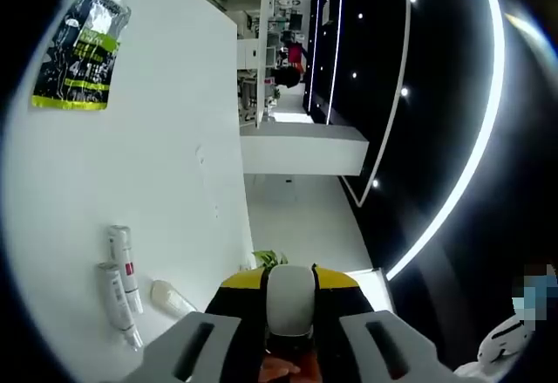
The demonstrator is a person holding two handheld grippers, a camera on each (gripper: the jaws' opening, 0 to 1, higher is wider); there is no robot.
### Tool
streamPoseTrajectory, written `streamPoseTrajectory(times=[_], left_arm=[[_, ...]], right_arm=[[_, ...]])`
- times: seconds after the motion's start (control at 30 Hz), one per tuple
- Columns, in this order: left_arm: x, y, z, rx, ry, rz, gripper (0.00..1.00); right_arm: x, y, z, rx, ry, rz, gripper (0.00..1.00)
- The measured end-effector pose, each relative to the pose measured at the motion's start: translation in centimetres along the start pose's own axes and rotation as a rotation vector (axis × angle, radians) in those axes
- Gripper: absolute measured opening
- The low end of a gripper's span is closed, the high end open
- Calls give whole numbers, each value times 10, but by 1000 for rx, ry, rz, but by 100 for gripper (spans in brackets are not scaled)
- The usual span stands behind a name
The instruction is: Arrange the skincare products in the storage area until every visible bottle or jar stands upright without overlapping.
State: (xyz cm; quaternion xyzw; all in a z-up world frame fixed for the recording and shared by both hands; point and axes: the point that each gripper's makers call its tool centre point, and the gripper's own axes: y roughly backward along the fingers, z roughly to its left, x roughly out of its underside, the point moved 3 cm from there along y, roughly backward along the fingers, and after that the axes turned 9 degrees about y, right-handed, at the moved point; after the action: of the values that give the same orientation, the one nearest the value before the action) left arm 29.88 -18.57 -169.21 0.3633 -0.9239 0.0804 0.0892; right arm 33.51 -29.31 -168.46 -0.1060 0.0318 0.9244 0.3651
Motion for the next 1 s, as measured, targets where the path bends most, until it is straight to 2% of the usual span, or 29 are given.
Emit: streamPoseTrajectory(times=[1.0], left_arm=[[9,8,2,10,23,19,18]], right_arm=[[8,8,2,30,58,33,14]])
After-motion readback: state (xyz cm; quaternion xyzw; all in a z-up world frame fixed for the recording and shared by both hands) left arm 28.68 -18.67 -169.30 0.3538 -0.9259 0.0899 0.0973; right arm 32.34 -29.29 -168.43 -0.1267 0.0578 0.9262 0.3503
